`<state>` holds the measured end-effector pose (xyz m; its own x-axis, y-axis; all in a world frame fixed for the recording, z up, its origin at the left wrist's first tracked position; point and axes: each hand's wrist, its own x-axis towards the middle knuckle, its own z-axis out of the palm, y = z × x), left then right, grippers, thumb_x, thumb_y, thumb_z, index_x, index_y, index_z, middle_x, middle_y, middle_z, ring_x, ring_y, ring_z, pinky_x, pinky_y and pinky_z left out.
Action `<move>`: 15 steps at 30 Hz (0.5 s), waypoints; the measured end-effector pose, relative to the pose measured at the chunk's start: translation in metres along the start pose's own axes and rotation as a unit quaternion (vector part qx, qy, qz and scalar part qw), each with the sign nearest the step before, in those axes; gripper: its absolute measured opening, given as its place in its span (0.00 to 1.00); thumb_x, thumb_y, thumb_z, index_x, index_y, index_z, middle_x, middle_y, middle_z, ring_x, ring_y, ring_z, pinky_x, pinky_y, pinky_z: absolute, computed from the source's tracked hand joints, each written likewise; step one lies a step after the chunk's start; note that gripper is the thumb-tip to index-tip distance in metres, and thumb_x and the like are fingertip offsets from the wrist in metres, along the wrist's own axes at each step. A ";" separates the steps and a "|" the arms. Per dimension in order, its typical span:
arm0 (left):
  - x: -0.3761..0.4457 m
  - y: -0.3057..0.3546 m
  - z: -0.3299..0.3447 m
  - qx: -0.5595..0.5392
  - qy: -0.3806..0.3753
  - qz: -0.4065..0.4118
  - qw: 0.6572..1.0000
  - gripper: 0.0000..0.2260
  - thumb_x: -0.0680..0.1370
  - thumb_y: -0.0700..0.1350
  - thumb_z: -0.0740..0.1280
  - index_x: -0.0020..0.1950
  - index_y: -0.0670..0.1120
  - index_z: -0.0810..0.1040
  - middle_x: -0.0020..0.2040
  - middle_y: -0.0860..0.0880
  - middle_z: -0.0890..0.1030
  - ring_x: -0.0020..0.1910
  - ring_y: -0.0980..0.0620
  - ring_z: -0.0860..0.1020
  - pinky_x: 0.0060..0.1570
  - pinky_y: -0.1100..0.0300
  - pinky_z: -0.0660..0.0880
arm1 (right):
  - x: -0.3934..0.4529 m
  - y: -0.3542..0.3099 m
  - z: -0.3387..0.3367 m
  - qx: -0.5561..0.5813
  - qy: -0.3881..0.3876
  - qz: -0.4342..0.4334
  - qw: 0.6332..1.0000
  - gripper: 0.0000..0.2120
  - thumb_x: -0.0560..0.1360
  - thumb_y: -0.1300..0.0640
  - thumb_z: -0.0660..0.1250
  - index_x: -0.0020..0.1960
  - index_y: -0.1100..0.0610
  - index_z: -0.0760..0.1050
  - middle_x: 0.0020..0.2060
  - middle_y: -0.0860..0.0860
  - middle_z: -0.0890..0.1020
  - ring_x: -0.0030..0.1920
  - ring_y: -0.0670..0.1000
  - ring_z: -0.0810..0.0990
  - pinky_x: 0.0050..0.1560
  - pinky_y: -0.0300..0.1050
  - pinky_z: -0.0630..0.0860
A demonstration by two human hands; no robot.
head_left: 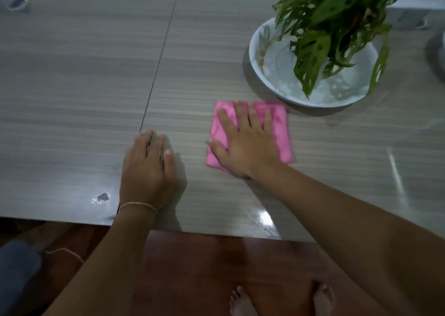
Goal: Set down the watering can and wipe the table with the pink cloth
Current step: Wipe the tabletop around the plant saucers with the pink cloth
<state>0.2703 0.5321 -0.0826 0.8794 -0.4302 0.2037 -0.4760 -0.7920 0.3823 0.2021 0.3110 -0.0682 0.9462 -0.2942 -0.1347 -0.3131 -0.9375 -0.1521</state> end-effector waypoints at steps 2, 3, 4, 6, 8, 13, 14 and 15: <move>0.002 0.000 0.001 0.005 0.004 0.001 1.000 0.22 0.80 0.48 0.56 0.69 0.39 0.74 0.71 0.38 0.72 0.71 0.38 0.69 0.70 0.43 0.66 | 0.037 -0.009 -0.003 -0.005 0.003 -0.015 1.000 0.40 0.79 0.27 0.41 0.85 0.44 0.42 0.85 0.58 0.46 0.84 0.63 0.43 0.79 0.71 0.39; 0.002 0.000 0.001 0.010 0.007 0.004 1.000 0.22 0.80 0.48 0.56 0.69 0.39 0.74 0.70 0.38 0.72 0.71 0.37 0.69 0.69 0.42 0.66 | 0.055 -0.012 -0.004 -0.011 0.004 -0.023 1.000 0.40 0.78 0.27 0.42 0.85 0.44 0.43 0.85 0.57 0.47 0.84 0.63 0.44 0.79 0.71 0.40; 0.002 -0.001 0.002 0.016 0.008 0.009 1.000 0.22 0.80 0.48 0.55 0.69 0.39 0.74 0.70 0.37 0.72 0.71 0.37 0.69 0.69 0.41 0.66 | 0.071 -0.015 -0.004 -0.016 0.006 -0.030 0.999 0.40 0.78 0.27 0.42 0.85 0.44 0.44 0.85 0.57 0.48 0.84 0.63 0.45 0.79 0.72 0.40; 0.000 0.000 0.002 0.024 0.002 0.019 1.000 0.21 0.81 0.47 0.55 0.69 0.39 0.73 0.71 0.37 0.71 0.72 0.37 0.68 0.68 0.40 0.67 | 0.098 -0.019 -0.007 -0.017 0.008 -0.035 0.999 0.40 0.78 0.26 0.43 0.85 0.43 0.45 0.85 0.57 0.48 0.84 0.63 0.45 0.79 0.72 0.40; 0.000 0.000 0.002 0.029 -0.007 0.017 0.999 0.21 0.81 0.47 0.55 0.70 0.40 0.72 0.71 0.38 0.70 0.73 0.37 0.67 0.69 0.39 0.66 | 0.119 -0.021 -0.008 -0.011 0.011 -0.029 0.999 0.40 0.78 0.26 0.45 0.85 0.43 0.46 0.85 0.57 0.49 0.84 0.63 0.45 0.79 0.72 0.40; -0.001 -0.001 0.001 0.017 -0.017 -0.005 1.000 0.20 0.81 0.48 0.55 0.72 0.43 0.71 0.74 0.40 0.69 0.76 0.41 0.64 0.72 0.40 0.63 | 0.155 -0.028 -0.012 -0.027 0.022 -0.022 0.999 0.41 0.78 0.25 0.43 0.85 0.43 0.46 0.85 0.58 0.50 0.84 0.64 0.48 0.79 0.73 0.42; -0.002 -0.001 0.001 0.012 -0.015 -0.007 1.000 0.21 0.82 0.48 0.55 0.72 0.43 0.71 0.75 0.40 0.68 0.76 0.41 0.63 0.73 0.41 0.63 | 0.161 -0.029 -0.013 -0.031 0.021 -0.022 0.999 0.41 0.78 0.25 0.43 0.85 0.44 0.45 0.85 0.58 0.50 0.84 0.65 0.49 0.79 0.73 0.42; -0.003 -0.001 0.001 0.009 -0.014 -0.007 1.000 0.21 0.82 0.48 0.55 0.72 0.44 0.71 0.75 0.40 0.68 0.77 0.41 0.63 0.73 0.41 0.62 | 0.167 -0.029 -0.015 -0.033 0.020 -0.020 0.999 0.41 0.78 0.25 0.42 0.85 0.44 0.45 0.85 0.58 0.50 0.84 0.65 0.49 0.79 0.73 0.42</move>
<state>0.2687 0.5340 -0.0844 0.8852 -0.4318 0.1729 -0.4647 -0.8053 0.3682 0.3707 0.2867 -0.0719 0.9610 -0.2612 -0.0904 -0.2692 -0.9587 -0.0917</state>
